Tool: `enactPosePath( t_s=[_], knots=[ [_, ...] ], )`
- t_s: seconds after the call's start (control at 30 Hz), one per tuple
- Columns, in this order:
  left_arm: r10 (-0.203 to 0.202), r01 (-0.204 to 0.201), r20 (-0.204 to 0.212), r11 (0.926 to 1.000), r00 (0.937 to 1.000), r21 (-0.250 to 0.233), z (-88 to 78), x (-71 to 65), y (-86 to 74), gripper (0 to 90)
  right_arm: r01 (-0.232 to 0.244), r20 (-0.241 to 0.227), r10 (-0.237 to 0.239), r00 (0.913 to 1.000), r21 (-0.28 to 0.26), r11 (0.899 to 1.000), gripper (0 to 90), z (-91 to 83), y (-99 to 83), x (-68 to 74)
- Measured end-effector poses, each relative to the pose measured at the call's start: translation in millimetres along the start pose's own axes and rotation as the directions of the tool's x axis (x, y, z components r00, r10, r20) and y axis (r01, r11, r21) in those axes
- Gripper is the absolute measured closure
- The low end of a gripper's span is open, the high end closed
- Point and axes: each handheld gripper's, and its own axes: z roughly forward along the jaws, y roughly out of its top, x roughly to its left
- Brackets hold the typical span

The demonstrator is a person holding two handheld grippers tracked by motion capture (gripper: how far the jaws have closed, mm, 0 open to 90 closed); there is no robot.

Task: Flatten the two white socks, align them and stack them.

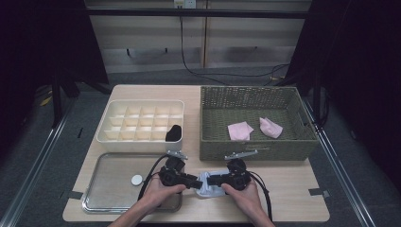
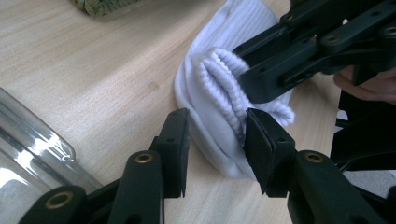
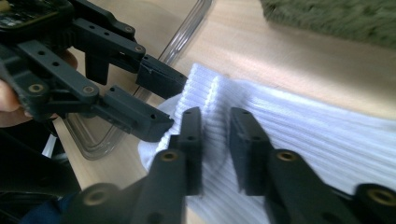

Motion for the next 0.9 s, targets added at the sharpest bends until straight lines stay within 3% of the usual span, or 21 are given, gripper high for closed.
enactPosePath(
  t_s=[0.17, 0.3, 0.37, 0.43, 0.5, 0.57, 0.63, 0.73, 0.8, 0.9],
  knots=[
    [0.004, -0.004, -0.006, 0.9998, 1.0000, -0.020, -5.2, -2.5, 2.9, 56.3, -0.003, -0.016, 0.002, 0.9999, -0.051, 0.999, 71.0, -24.9, 1.1, -3.2],
    [0.030, -0.030, -0.001, 0.9980, 0.9995, -0.056, -8.5, -9.7, 9.3, 57.7, -0.013, 0.012, 0.014, 0.9998, -0.092, 0.996, 70.7, -48.0, -1.3, -8.2],
    [0.065, -0.065, -0.003, 0.9958, 0.9979, -0.065, -9.4, -12.4, 13.4, 61.6, -0.015, 0.031, 0.017, 0.9994, -0.082, 0.997, 70.6, -56.6, -4.1, -11.7],
    [0.042, -0.041, 0.005, 0.9965, 0.9991, -0.073, -9.8, -14.1, 16.5, 64.1, -0.025, 0.037, 0.027, 0.9990, -0.068, 0.997, 70.1, -63.2, -9.0, -17.3],
    [0.059, -0.059, -0.003, 0.9956, 0.9982, -0.072, -9.6, -20.6, 19.8, 65.4, -0.044, 0.050, 0.047, 0.9976, -0.073, 0.996, 72.5, -68.8, -15.2, -23.9],
    [0.071, -0.073, -0.017, 0.9939, 0.9973, -0.083, -10.2, -28.0, 23.7, 65.8, -0.063, 0.056, 0.068, 0.9961, -0.087, 0.994, 71.0, -72.0, -20.1, -31.5],
    [0.082, -0.081, 0.005, 0.9925, 0.9966, -0.092, -7.9, -34.6, 27.2, 66.8, -0.076, 0.064, 0.081, 0.9946, -0.083, 0.994, 70.0, -71.2, -22.9, -37.0],
    [0.091, -0.090, 0.014, 0.9939, 0.9957, -0.063, 2.3, -37.3, 29.5, 66.9, -0.085, 0.079, 0.090, 0.9927, -0.064, 0.994, 67.8, -66.4, -25.0, -42.9],
    [0.079, -0.078, 0.018, 0.9955, 0.9967, -0.053, 9.5, -36.8, 28.9, 66.8, -0.096, 0.060, 0.100, 0.9932, -0.064, 0.993, 66.9, -64.3, -25.3, -43.8],
    [0.073, -0.072, 0.025, 0.9969, 0.9970, -0.033, 18.7, -35.8, 28.8, 66.7, -0.082, 0.078, 0.086, 0.9932, -0.056, 0.995, 65.8, -61.2, -25.8, -43.5]
  ],
)
